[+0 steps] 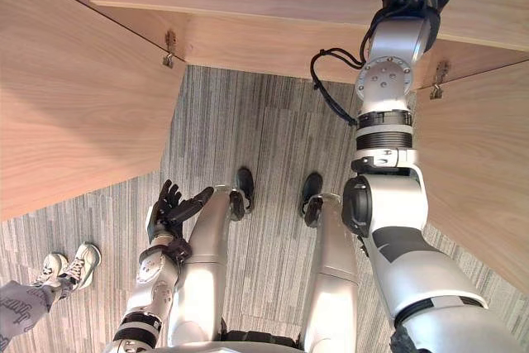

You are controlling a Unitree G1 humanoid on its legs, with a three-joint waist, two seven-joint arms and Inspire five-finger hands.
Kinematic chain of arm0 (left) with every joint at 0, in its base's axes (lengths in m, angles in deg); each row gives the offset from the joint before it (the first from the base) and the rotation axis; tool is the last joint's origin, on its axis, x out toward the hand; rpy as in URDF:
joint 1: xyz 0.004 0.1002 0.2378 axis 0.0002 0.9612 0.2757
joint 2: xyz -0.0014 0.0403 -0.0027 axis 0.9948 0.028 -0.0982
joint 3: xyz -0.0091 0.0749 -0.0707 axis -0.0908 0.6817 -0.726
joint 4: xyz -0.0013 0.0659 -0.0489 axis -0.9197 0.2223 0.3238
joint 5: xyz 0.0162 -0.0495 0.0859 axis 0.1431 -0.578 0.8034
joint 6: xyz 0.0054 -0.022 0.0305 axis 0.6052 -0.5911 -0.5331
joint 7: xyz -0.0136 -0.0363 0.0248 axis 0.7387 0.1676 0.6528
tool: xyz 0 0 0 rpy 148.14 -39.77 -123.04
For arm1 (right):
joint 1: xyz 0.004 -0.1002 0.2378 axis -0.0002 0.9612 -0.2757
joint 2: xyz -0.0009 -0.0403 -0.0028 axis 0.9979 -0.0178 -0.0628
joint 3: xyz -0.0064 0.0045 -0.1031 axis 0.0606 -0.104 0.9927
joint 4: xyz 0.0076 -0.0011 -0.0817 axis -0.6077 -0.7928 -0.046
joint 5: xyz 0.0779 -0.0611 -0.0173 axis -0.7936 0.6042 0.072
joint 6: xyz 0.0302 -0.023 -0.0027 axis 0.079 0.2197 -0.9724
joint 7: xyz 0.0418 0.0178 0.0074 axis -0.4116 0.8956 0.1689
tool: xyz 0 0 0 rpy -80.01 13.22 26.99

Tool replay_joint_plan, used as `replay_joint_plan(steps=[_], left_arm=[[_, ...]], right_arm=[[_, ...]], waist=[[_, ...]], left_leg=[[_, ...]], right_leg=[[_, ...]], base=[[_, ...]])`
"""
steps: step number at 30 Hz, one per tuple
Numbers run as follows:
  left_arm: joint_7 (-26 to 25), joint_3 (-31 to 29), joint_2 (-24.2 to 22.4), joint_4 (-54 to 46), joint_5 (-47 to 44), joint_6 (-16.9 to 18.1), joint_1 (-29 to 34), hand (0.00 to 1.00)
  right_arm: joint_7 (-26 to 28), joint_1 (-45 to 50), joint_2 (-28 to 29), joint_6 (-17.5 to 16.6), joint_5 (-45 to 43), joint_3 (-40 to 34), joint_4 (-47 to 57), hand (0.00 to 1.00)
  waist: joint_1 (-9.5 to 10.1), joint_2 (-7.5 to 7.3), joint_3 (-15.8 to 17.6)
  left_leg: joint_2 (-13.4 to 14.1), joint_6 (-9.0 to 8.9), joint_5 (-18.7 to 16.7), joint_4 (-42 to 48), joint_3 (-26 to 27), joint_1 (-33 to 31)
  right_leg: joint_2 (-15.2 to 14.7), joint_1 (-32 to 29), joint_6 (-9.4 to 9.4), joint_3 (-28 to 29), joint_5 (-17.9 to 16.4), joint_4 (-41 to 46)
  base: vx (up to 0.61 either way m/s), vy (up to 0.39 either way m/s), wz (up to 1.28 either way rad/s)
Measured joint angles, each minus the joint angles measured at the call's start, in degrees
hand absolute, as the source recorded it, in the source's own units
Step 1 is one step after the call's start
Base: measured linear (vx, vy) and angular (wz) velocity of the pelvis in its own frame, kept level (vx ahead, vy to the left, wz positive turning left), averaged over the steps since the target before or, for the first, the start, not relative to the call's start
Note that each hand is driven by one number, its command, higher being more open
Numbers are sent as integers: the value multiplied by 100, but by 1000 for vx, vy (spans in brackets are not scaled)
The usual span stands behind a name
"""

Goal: Walk over to the cabinet, pick up the folder, carry it to the office cabinet, place the folder inside the office cabinet, then close the office cabinet door

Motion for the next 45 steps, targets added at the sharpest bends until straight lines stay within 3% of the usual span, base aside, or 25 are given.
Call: replay_joint_plan(steps=[6, 12, 13, 21, 29, 40, 45], left_arm=[[3, -35, 19, 74, -2, -2, -5, 100], [47, 3, 100, 179, -1, 33, -5, 100], [79, 12, 108, 242, 0, 46, -5, 100], [262, 90, 235, 501, 10, 108, -5, 100], [372, 212, 296, 555, 60, 106, -2, 100], [236, 194, 287, 515, 1, 115, -6, 100], [62, 221, 269, 348, -8, 137, -12, 100]], right_arm=[[505, 34, -335, 302, 636, 781, 1, 100], [1091, 330, -840, 674, 1875, 1889, 8, 100], [1245, 398, -956, 752, 2273, 2123, 33, 0], [2022, 916, -1480, 1027, 4447, 3152, 52, 0], [2417, 1306, -1433, 1110, 4256, 3246, -49, 0], [1439, 1039, -482, 1110, 4273, 2724, -325, 0], [1032, 469, -453, 1148, 4712, 2554, -705, 0]], waist=[[-29, -1, -1], [-54, -9, -6], [-56, -9, -7], [-97, -35, -25], [-42, -102, -60], [-55, -110, -64], [-58, -109, -64]], left_leg=[[64, 1, 0, -45, 95, 71], [129, 3, -2, -138, 183, 224], [139, 4, -2, -167, 220, 266], [179, 14, 2, -335, 406, 443], [171, 19, 5, -489, 493, 642], [167, 37, 16, -531, 510, 568], [94, 100, 110, -601, 506, 382]], right_leg=[[39, 49, -7, 28, 26, -69], [78, 163, -34, 53, 46, -146], [78, 188, -34, 66, 58, -171], [40, 372, -23, 41, 64, -318], [14, 550, -22, 27, 65, -442], [13, 472, -8, 20, 75, -496], [-50, 287, 1, 6, 129, -510]], base=[[-38, -18, -4], [-41, -32, -4], [-33, -11, -5], [-14, -4, 1], [-4, -4, 0], [-28, -19, 0], [-47, -15, 7]])
